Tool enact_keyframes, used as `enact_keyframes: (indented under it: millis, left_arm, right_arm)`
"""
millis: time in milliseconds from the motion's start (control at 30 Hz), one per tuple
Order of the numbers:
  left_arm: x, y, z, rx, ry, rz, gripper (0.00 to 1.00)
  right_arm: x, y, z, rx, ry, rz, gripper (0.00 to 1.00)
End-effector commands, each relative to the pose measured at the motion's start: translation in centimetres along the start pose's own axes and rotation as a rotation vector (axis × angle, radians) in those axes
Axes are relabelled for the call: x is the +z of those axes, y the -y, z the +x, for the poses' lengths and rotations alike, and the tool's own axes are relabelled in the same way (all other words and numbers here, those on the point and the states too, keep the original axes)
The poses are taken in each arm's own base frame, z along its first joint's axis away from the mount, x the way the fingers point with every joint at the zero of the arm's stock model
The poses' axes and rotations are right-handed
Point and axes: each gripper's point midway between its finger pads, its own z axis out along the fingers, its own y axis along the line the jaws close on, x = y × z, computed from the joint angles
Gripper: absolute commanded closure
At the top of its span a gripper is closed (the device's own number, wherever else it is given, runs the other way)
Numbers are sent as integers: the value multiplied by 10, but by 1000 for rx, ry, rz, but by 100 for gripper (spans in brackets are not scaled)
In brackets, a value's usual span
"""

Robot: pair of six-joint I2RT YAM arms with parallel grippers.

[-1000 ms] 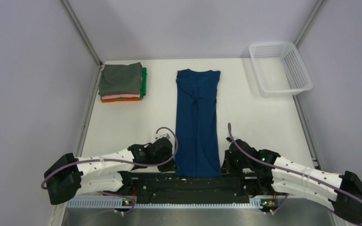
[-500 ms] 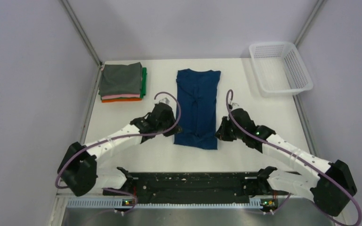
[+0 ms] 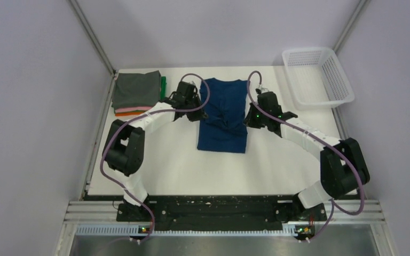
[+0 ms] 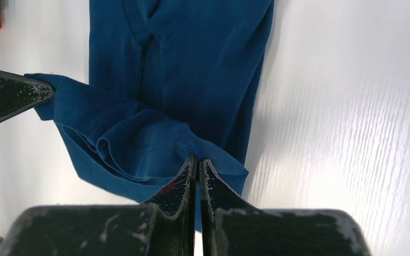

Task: Fold and stack the t-shirts
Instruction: Fold the folded rectangular tshirt in 1/3 of the way, then grab one side of the 2/3 rectangular tshirt with both arms

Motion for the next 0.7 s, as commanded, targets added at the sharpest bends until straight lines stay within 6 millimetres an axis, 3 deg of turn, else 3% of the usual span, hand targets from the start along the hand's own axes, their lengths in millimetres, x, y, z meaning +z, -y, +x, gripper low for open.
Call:
enact_keyframes:
  millis: [0,267,367,400,467,533,567,667]
  left_arm:
    - [9,8,-21,30,-15,60,100]
    - [34,-13,-36,-15,-14,6,100]
    - [38,-14,-48,-38,-4,2,91]
    - [37,-14,-52,-45,4,0,83]
    - [31,-15,-62,-55,33,-10,53]
    - [20,-14,-66,-61,54,-19,16]
    - [10,-11,-68,-57,71,-14,3]
    - [-7,-15,-52,-61,71,-6,1]
  right_arm:
    - [17,-6,-40,-28,70,-52,100]
    - [55,12,-53,-27,72,-43,100]
    - [69,18,-66,-21,77,-64,95]
    - [72,19,-71,-19,81,-75,89]
    - [72,18,-83,-19,92,-92,51]
    - [65,13,-89,-34,98,-105,21]
    - [60,11,-89,-39,102,-116,4]
    - [39,8,-76,-43,112,-147,1]
